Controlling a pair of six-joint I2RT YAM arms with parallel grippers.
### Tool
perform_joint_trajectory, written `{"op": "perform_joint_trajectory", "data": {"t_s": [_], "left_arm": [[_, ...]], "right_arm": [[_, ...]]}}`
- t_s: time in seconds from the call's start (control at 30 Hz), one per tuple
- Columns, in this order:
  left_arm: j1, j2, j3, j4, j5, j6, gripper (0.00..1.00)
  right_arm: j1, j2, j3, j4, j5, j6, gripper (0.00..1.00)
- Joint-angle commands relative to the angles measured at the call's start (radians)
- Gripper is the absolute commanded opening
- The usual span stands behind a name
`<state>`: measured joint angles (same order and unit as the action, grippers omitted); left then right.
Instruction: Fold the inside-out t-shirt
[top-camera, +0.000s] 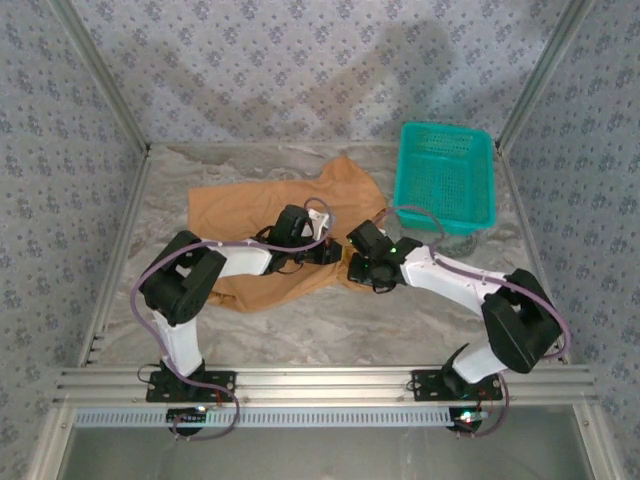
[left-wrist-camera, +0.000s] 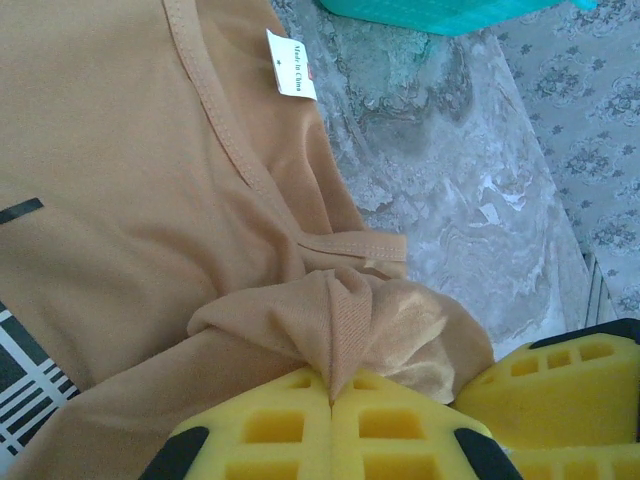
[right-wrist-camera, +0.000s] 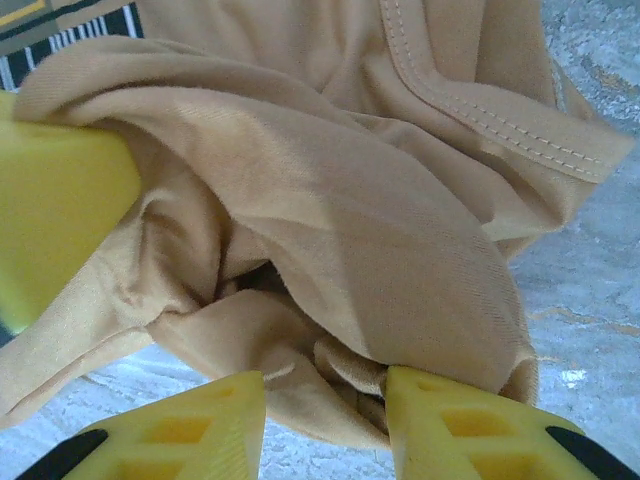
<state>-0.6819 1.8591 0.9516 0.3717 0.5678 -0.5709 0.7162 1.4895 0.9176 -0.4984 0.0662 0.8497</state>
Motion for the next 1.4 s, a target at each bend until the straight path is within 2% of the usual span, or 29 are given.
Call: {"op": "perform_joint_trajectory", "data": {"t_s": [0.0, 0.17, 0.3, 0.33, 0.57, 0.73, 1.07, 1.17, 1.27, 1.37], "left_arm": [[-0.003, -0.011, -0.014, 0.028, 0.0, -0.003, 0.0], [-0.003, -0.018, -0.018, 0.023, 0.0, 0.005, 0.0], [-0.001, -0.021, -0.02, 0.021, 0.0, 0.008, 0.0], [-0.001, -0.023, -0.022, 0.019, 0.001, 0.01, 0.0], [0.007, -0.007, -0.011, 0.019, -0.002, 0.011, 0.0], [0.007, 0.008, 0.007, 0.024, 0.006, 0.002, 0.0], [0.002, 0.011, 0.013, 0.022, 0.007, -0.001, 0.0], [0.003, 0.013, 0.021, 0.014, 0.009, -0.003, 0.0], [0.004, 0.007, 0.021, 0.007, 0.007, 0.002, 0.0], [0.005, 0.0, 0.02, 0.0, 0.007, 0.002, 0.0]], "right_arm": [[-0.018, 0.026, 0.028, -0.02, 0.032, 0.02, 0.35], [-0.042, 0.052, 0.027, -0.001, 0.027, 0.011, 0.22], [-0.056, 0.061, 0.024, 0.013, 0.003, -0.005, 0.02], [-0.056, 0.052, 0.028, 0.009, -0.005, -0.011, 0.0], [-0.05, -0.126, 0.087, -0.06, 0.003, -0.042, 0.0], [-0.065, -0.276, 0.063, -0.033, -0.078, -0.07, 0.0], [-0.073, -0.301, -0.033, -0.028, -0.073, -0.059, 0.0], [-0.013, -0.233, 0.016, -0.055, -0.045, -0.093, 0.14], [0.051, -0.139, 0.076, -0.098, 0.049, -0.122, 0.31], [0.068, -0.057, 0.088, -0.115, 0.119, -0.124, 0.36]]}}
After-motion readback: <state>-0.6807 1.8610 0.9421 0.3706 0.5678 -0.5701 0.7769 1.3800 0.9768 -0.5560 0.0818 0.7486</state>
